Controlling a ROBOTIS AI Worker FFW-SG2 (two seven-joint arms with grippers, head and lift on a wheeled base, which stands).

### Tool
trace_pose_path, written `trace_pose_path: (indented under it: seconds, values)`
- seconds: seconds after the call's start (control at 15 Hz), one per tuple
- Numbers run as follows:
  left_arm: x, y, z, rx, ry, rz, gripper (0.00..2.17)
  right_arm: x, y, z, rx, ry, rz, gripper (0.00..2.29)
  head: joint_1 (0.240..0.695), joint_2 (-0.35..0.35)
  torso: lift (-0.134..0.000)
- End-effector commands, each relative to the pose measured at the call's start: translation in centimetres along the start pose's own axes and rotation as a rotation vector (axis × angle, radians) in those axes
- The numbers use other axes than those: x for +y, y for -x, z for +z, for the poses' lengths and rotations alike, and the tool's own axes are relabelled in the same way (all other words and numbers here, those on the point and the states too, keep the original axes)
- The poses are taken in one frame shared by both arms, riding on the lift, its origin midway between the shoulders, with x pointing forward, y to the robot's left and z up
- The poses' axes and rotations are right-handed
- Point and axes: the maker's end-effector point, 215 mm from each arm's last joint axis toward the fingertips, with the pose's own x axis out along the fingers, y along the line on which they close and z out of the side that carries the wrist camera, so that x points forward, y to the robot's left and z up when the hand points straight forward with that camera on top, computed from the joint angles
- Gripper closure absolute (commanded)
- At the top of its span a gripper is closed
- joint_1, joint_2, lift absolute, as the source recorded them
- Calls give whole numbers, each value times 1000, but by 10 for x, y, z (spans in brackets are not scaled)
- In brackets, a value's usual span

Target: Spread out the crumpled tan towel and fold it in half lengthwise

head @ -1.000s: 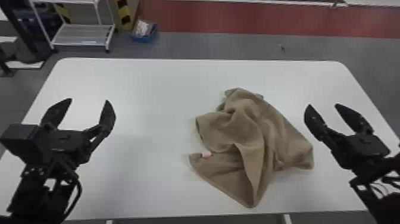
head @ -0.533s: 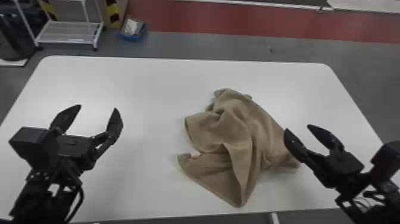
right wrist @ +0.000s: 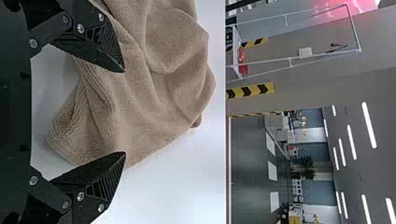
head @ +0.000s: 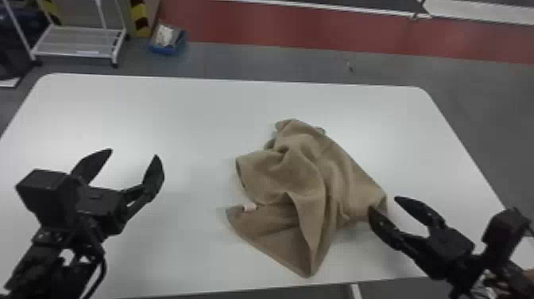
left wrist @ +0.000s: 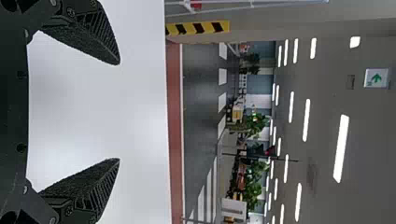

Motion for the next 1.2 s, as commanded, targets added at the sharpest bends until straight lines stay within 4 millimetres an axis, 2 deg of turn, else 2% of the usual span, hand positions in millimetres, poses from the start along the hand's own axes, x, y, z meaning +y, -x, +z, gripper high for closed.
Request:
trace_pose_path:
  seconds: [0.0, 0.07, 0.27, 0.4, 0.67, 0.8, 1.07, 1.13]
  values:
    - [-27, 4, -19, 80, 64, -94, 188, -2, 0, -3, -8, -3, -8, 289, 695, -172, -125]
    - [-42, 11, -23, 106, 104, -155, 215, -2, -1, -3, -12, -5, -10, 286, 695, -187, -125]
    - [-69, 27, -16, 128, 210, -262, 218, -6, -1, 5, -46, 4, -32, 286, 695, -239, -125]
    - [-88, 38, -24, 190, 251, -328, 272, -8, -1, 5, -49, 5, -36, 286, 695, -272, -125]
    - [-132, 44, -46, 235, 241, -402, 272, -10, 0, 5, -60, 10, -41, 286, 695, -332, -125]
    - [-148, 43, -55, 253, 221, -420, 272, -11, 0, 5, -66, 12, -43, 286, 695, -350, -125]
    - [-165, 44, -57, 260, 214, -444, 289, -13, 1, 5, -72, 14, -45, 286, 695, -350, -125]
    - [-168, 45, -58, 263, 217, -449, 356, -13, 1, 5, -72, 14, -45, 286, 695, -350, -125]
